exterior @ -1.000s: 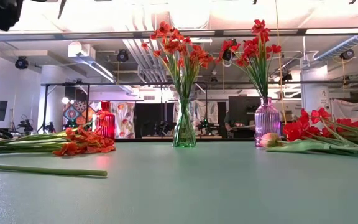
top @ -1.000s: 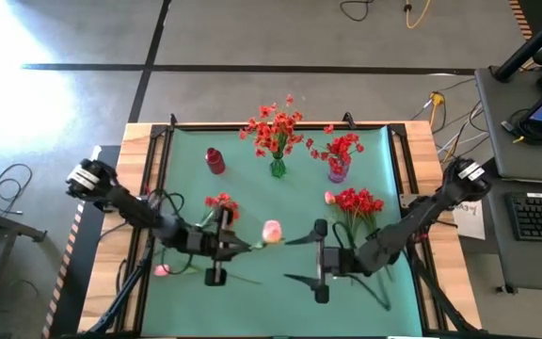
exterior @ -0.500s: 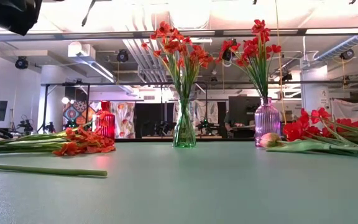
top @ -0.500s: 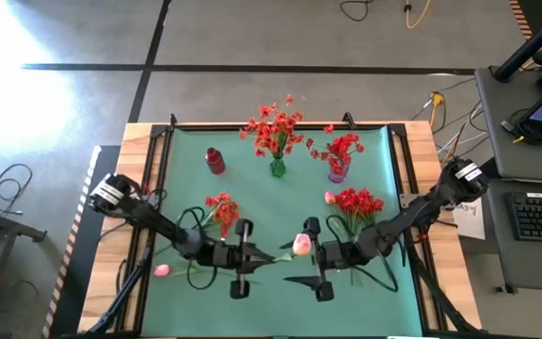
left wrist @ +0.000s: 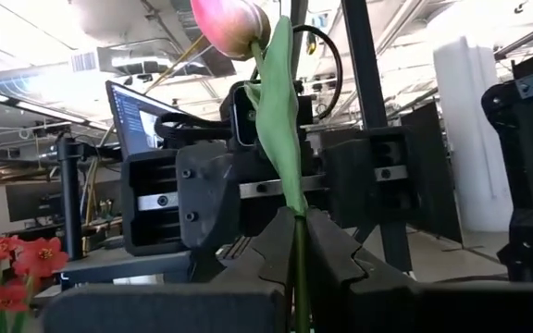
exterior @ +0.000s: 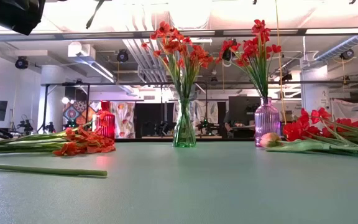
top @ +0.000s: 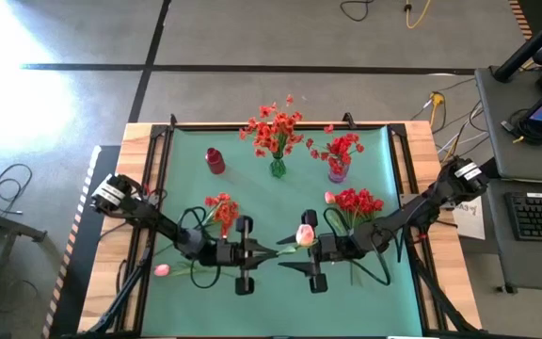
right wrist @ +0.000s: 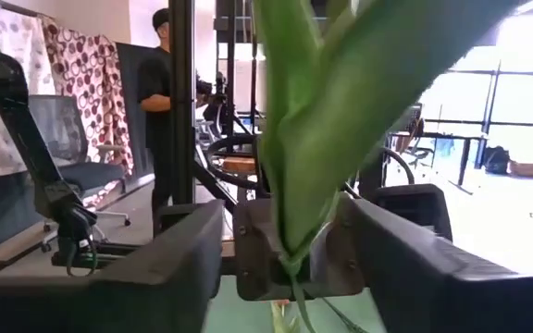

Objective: Sort flowers into vase by color
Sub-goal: Put the bottom right pink flower in the red flower vase, then put the bottom pink flower in the red flower vase

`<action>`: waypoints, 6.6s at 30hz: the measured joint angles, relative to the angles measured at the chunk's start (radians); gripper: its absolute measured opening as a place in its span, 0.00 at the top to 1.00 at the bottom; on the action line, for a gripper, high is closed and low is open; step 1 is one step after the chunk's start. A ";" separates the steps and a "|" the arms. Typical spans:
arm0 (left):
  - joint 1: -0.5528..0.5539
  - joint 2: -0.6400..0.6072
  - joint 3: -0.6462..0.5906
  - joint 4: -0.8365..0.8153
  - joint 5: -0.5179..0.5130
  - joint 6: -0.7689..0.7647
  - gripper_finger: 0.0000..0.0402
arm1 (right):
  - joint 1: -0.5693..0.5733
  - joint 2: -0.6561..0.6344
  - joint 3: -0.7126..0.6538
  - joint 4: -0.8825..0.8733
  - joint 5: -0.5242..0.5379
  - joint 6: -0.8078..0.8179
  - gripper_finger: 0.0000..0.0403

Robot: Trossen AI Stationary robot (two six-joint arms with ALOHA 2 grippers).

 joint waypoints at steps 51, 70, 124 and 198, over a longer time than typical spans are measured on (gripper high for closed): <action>0.023 -0.058 -0.019 -0.245 -0.129 -0.202 1.00 | -0.023 -0.058 0.204 -0.667 0.030 0.200 0.60; 0.265 -0.721 -0.433 -0.242 -0.494 0.116 1.00 | -0.025 -0.174 0.211 -0.826 0.035 0.218 0.42; 1.018 -0.702 -0.528 -0.295 -0.017 -0.298 1.00 | -0.026 -0.172 0.210 -0.850 0.036 0.217 0.43; 0.805 -1.047 -0.513 -1.308 0.252 -0.876 0.17 | -0.026 -0.172 0.209 -0.895 0.035 0.217 0.43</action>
